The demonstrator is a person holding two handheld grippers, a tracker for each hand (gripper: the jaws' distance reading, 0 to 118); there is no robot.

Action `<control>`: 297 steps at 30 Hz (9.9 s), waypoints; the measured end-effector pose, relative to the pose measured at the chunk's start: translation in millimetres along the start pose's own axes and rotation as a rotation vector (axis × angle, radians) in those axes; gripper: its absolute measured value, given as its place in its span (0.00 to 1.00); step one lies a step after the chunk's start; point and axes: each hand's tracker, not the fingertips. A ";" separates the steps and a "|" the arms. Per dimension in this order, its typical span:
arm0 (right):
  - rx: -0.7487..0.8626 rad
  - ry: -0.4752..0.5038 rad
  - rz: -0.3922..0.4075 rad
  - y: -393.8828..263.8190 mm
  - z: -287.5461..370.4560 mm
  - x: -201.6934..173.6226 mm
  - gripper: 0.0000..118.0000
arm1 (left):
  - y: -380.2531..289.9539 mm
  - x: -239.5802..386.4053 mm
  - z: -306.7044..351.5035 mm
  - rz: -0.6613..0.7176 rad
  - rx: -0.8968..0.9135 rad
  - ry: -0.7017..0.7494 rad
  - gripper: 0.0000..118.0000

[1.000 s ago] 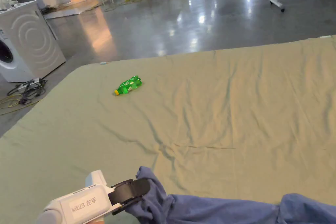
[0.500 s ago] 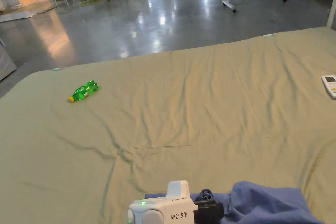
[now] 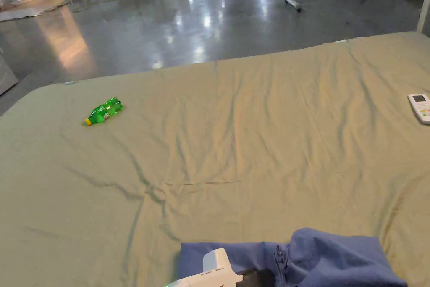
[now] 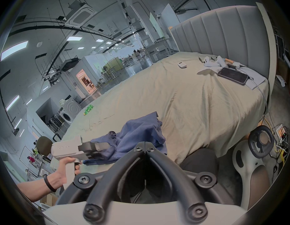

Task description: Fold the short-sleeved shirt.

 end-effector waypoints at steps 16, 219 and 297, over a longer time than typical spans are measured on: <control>-0.013 0.020 0.036 7.5 -11.8 -10.6 0.00 | 56.3 -86.9 146.9 0.179 0.254 0.015 0.78; 0.349 0.149 0.395 104.9 -24.7 -117.4 0.00 | -3.6 150.0 295.8 -0.836 0.779 0.571 0.02; 0.407 0.140 0.446 105.4 -19.7 -134.4 1.00 | -0.5 149.3 301.2 -0.750 0.862 0.552 1.00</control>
